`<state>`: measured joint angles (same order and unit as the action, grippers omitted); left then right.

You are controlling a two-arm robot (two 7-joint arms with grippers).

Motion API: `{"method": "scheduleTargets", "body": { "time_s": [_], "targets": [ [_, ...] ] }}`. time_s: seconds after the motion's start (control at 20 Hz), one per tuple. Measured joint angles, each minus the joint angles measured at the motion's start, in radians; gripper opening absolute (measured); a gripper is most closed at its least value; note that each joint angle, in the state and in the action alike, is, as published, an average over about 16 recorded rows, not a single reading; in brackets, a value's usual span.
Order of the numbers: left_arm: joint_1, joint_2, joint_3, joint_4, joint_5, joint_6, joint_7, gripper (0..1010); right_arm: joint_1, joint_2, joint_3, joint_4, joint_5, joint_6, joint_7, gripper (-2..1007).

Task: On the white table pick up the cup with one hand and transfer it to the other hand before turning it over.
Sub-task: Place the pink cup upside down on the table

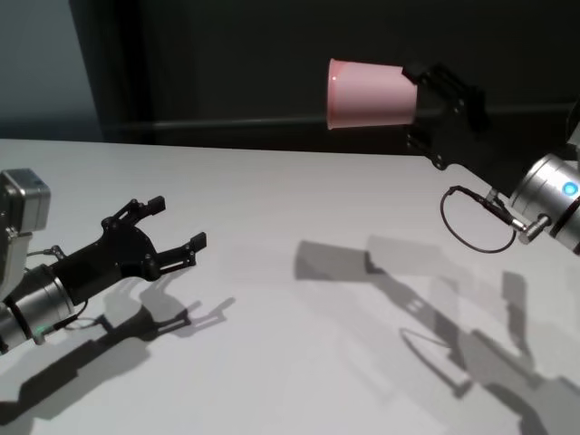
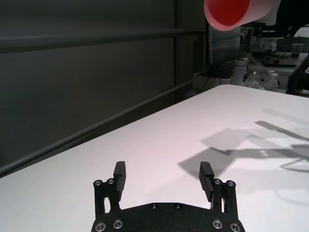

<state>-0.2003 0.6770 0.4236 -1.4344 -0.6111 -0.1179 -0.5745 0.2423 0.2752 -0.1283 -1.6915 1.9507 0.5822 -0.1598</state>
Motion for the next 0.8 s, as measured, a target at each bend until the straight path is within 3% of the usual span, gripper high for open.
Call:
{"method": "scheduleTargets", "body": {
  "time_s": [0.4, 0.6, 0.8],
  "targets": [
    [0.000, 0.000, 0.000, 0.000, -0.001, -0.001, 0.000, 1001, -0.006, 0.067, -0.022, -0.044, -0.119, -0.082, -0.067, 736],
    [0.000, 0.000, 0.000, 0.000, -0.001, -0.001, 0.001, 1001, 0.003, 0.104, -0.050, -0.062, -0.182, -0.107, -0.111, 736],
    [0.000, 0.000, 0.000, 0.000, -0.001, -0.001, 0.001, 1001, 0.022, 0.139, -0.086, -0.077, -0.233, -0.112, -0.155, 736]
  ]
}}
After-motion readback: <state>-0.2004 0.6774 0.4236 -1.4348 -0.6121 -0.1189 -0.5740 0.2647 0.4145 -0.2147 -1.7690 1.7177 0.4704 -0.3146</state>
